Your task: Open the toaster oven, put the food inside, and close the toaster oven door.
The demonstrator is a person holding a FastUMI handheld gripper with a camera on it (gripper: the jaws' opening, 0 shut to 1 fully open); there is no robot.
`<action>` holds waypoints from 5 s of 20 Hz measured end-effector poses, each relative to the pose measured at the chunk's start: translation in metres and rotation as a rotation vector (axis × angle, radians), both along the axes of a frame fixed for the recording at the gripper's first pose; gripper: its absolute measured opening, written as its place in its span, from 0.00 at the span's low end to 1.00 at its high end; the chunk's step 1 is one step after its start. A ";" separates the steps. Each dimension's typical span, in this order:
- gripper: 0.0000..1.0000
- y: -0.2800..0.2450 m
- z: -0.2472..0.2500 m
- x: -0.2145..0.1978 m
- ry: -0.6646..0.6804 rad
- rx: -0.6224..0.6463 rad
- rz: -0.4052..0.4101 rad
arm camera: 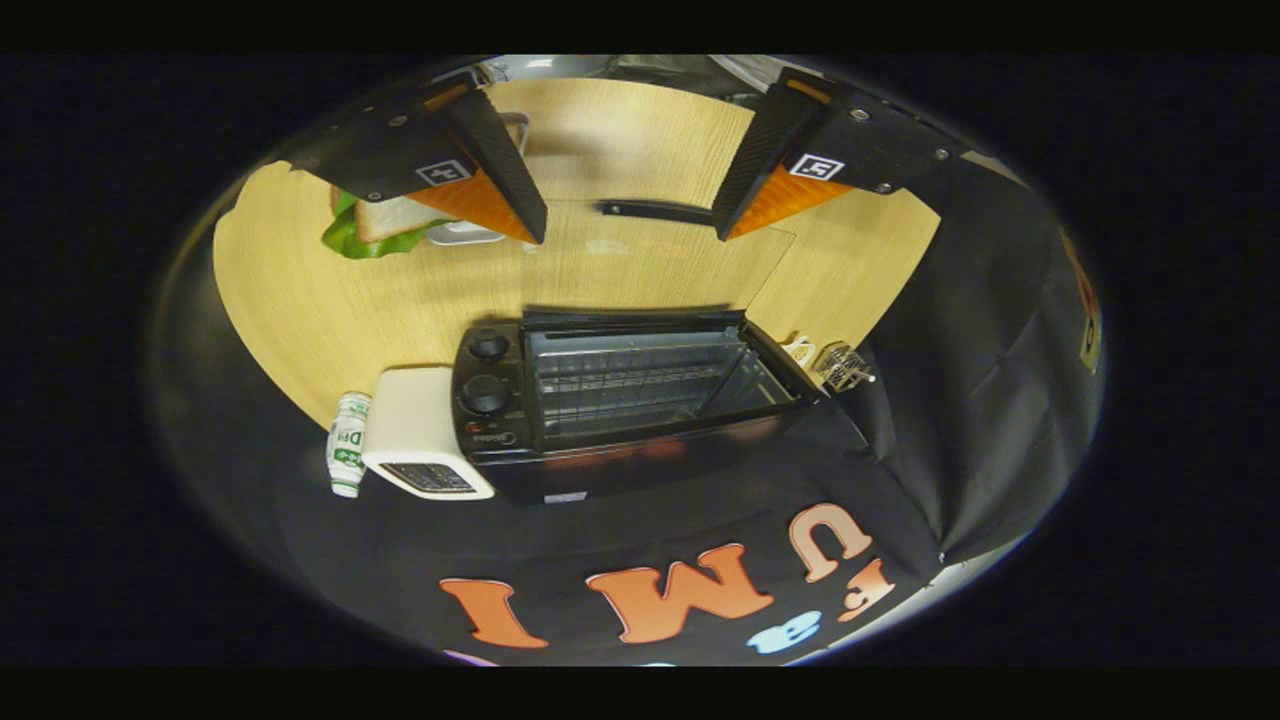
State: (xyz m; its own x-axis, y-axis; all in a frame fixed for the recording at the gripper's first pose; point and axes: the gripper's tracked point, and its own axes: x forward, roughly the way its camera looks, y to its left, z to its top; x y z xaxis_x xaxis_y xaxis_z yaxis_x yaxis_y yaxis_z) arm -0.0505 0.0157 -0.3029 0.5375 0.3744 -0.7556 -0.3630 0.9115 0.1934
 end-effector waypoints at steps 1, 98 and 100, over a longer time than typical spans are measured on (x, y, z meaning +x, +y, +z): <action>0.99 -0.014 0.007 0.004 0.026 0.001 -0.004; 0.81 0.115 -0.065 0.155 -0.091 0.841 -1.167; 0.98 0.107 -0.071 0.153 -0.097 0.762 -1.206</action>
State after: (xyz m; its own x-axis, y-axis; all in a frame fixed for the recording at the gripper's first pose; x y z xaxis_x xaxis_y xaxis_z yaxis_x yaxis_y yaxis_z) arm 0.1024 0.1223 -0.3743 0.8501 -0.0503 -0.5241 0.5060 0.3536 0.7868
